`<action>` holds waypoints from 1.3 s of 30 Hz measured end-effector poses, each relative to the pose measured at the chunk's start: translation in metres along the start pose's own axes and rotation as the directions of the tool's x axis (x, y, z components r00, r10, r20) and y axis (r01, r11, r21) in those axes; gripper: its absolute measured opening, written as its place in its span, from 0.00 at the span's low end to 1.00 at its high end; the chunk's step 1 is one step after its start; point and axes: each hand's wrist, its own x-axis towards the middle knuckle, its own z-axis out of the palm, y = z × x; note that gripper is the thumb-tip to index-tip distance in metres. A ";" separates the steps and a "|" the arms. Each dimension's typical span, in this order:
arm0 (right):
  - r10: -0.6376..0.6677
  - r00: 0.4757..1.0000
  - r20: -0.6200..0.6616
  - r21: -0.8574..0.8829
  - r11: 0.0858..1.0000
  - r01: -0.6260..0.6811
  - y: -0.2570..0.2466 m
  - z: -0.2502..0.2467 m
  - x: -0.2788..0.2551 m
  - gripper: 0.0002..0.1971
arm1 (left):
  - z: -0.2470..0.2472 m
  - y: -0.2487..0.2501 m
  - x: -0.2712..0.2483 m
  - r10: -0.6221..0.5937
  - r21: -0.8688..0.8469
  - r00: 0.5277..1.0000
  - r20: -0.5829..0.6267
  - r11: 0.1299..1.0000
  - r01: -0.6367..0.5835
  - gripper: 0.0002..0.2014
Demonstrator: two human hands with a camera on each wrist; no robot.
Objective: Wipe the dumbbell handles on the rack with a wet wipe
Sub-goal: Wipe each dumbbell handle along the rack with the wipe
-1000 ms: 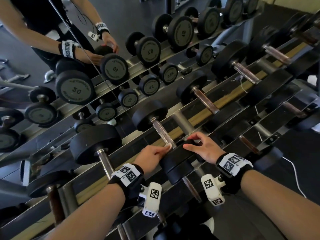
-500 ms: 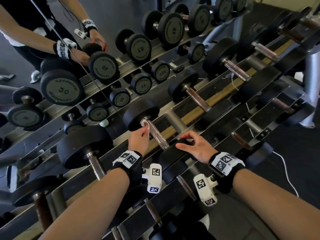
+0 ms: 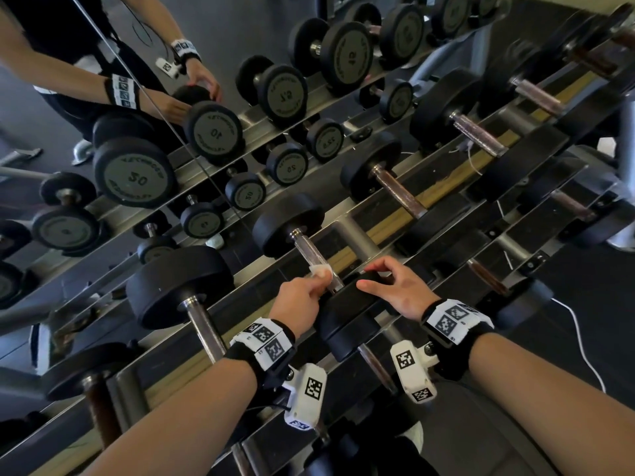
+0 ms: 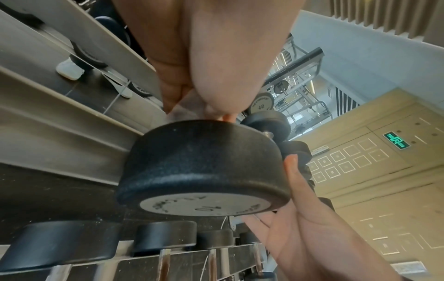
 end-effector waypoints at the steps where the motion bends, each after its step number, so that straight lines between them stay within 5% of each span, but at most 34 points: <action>1: 0.001 1.000 0.000 0.000 1.000 -0.001 0.000 0.000 0.000 0.20 | 0.001 0.000 -0.002 0.007 0.006 1.000 0.015 1.000 -0.007 0.22; 9: -0.014 1.000 0.017 0.017 1.000 0.014 -0.003 -0.001 -0.002 0.27 | -0.007 -0.008 0.003 -0.014 -0.290 0.977 0.213 0.954 0.077 0.16; 12: -0.015 1.000 0.013 0.013 1.000 0.014 0.001 -0.002 -0.001 0.28 | -0.014 -0.017 0.007 -0.215 -0.527 0.974 0.071 0.821 0.220 0.14; 16: -0.026 1.000 0.009 0.014 1.000 0.026 0.007 -0.001 0.001 0.30 | -0.016 -0.028 0.015 -0.455 -0.743 0.884 -0.104 0.626 0.235 0.14; 22: -0.017 1.000 0.001 0.061 0.998 0.017 0.012 0.000 0.003 0.27 | -0.005 -0.008 0.040 -0.536 -0.875 0.838 -0.104 0.449 0.179 0.17; 27: -0.030 0.999 -0.011 0.091 0.995 0.031 0.011 0.001 0.002 0.33 | 0.001 -0.001 0.046 -0.530 -0.949 0.848 -0.029 0.281 0.143 0.17; 36: -0.015 1.000 0.015 0.101 0.995 0.013 0.011 0.000 0.003 0.33 | -0.016 -0.003 0.058 -0.520 -0.892 0.853 -0.033 0.401 0.210 0.08; 39: -0.010 1.000 0.004 0.114 0.993 0.009 0.011 0.001 0.004 0.35 | -0.020 -0.006 0.060 -0.563 -0.879 0.826 -0.011 0.399 0.261 0.12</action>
